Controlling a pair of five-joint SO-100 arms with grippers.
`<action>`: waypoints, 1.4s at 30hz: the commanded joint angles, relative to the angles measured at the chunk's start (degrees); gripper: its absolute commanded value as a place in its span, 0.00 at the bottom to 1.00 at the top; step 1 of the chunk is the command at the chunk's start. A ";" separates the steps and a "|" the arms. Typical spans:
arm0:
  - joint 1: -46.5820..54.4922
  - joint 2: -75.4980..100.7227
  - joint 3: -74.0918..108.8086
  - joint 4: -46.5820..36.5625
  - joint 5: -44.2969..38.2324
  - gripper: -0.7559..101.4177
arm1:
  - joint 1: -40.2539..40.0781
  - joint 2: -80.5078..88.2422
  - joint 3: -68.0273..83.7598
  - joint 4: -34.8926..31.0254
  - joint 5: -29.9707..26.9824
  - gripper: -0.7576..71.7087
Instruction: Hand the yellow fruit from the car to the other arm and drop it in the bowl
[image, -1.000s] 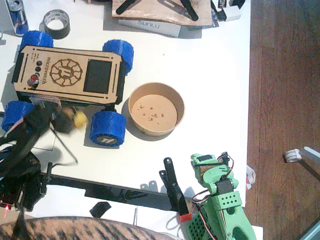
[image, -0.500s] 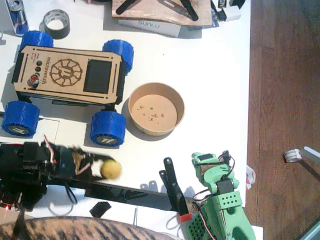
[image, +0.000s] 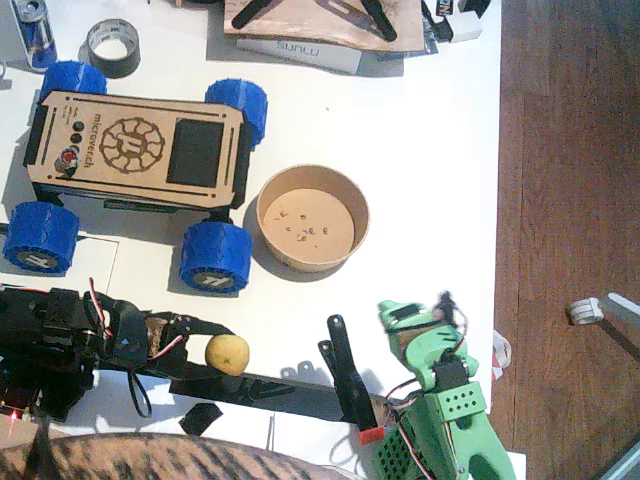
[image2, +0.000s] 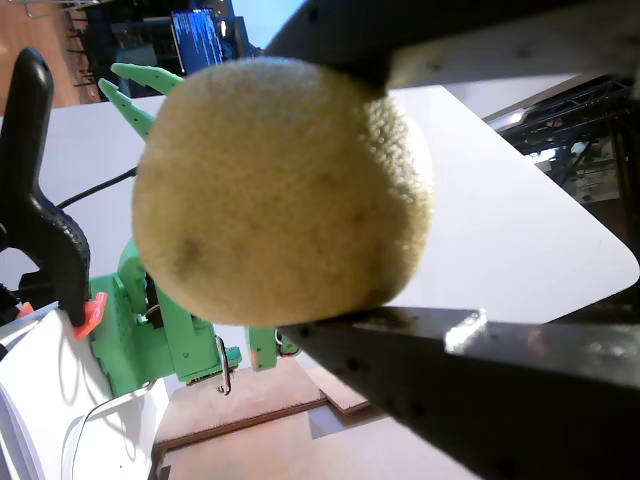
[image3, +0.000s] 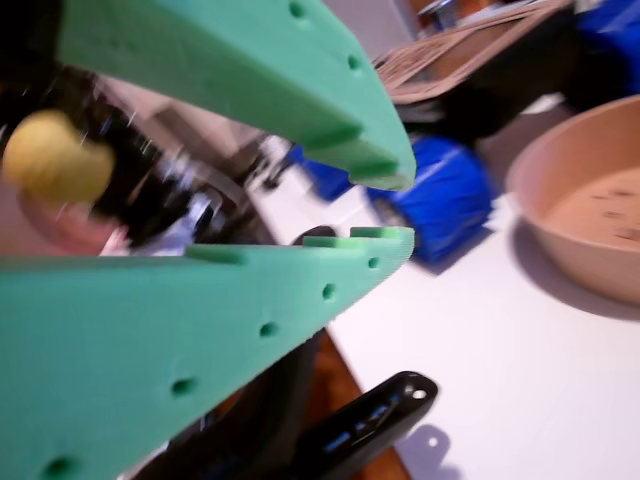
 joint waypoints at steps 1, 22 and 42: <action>0.53 1.32 -0.70 -1.14 -0.62 0.01 | -5.54 0.88 -2.29 -3.25 -6.77 0.01; 0.44 0.62 -0.62 -1.32 -0.62 0.01 | -46.58 -4.75 -2.02 -16.26 -49.75 0.01; 0.44 -0.35 -0.62 -1.32 -0.70 0.01 | -43.15 -13.89 -1.93 -29.00 -49.04 0.51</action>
